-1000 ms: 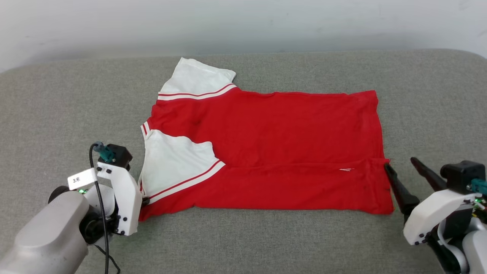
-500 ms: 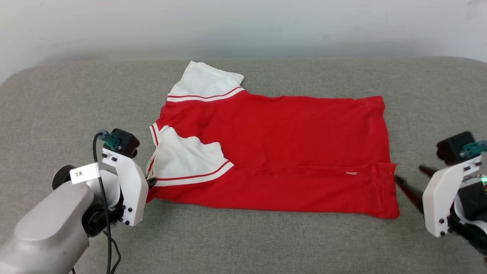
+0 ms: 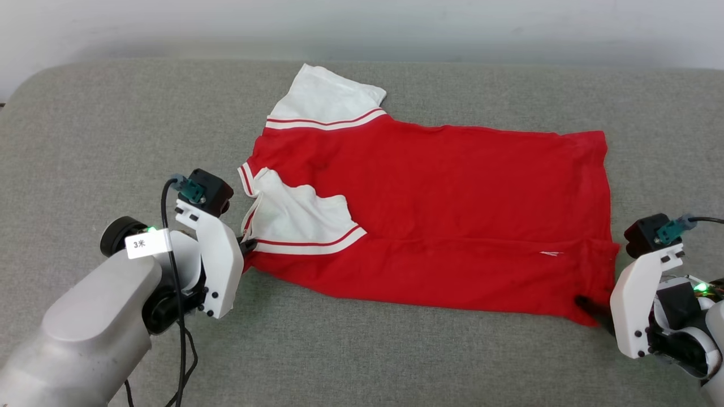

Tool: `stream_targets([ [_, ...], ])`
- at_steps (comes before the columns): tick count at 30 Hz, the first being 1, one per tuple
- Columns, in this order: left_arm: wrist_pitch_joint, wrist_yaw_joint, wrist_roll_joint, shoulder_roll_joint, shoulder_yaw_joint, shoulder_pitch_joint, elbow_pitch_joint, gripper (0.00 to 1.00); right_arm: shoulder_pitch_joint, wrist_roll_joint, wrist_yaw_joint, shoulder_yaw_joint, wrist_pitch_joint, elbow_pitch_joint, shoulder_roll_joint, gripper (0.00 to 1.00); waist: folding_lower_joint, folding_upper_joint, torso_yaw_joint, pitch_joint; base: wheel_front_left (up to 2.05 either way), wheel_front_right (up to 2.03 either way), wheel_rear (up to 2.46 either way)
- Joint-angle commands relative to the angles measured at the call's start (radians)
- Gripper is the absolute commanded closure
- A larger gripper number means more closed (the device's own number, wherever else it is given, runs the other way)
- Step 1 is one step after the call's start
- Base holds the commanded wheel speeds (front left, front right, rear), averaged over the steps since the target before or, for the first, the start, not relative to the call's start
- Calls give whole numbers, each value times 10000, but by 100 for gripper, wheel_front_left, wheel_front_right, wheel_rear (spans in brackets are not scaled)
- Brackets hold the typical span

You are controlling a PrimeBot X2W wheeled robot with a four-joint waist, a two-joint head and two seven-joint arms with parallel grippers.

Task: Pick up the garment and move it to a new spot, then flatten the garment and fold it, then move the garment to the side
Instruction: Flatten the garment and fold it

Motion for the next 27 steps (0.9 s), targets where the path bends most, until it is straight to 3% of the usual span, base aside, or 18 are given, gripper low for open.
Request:
stream_targets([
  [1, -82, 22, 82, -61, -22, -135, 6, 100, -25, 25, -7, 335, -84, 353, 229, 0, 0, -1, 102, 139, 0, 0, 0],
  [7, -181, 22, 105, -74, -85, -168, 71, 100, 276, 266, 16, 1381, -285, 1164, 434, 0, 0, -1, 153, 222, 0, 0, 0],
  [8, -206, 22, 76, -63, -93, -140, 87, 100, 294, 330, 20, 1504, -349, 1238, 409, 23, 0, -1, 144, 197, 0, 0, 0],
  [9, -208, 22, 45, -45, -104, -97, 101, 100, 292, 371, 22, 1596, -420, 1298, 379, 100, 0, -1, 128, 162, 0, 0, 0],
  [20, -528, 62, -447, 495, 15, 829, -185, 100, 314, 869, -9, 1338, -2234, 729, -371, 100, 0, -1, -78, -723, 0, 0, 0],
  [27, -559, 277, -863, 1081, 129, 1624, -974, 100, 1007, 1068, -10, 908, -2531, -276, -814, 100, 0, -1, -159, -1255, 0, 0, 0],
])
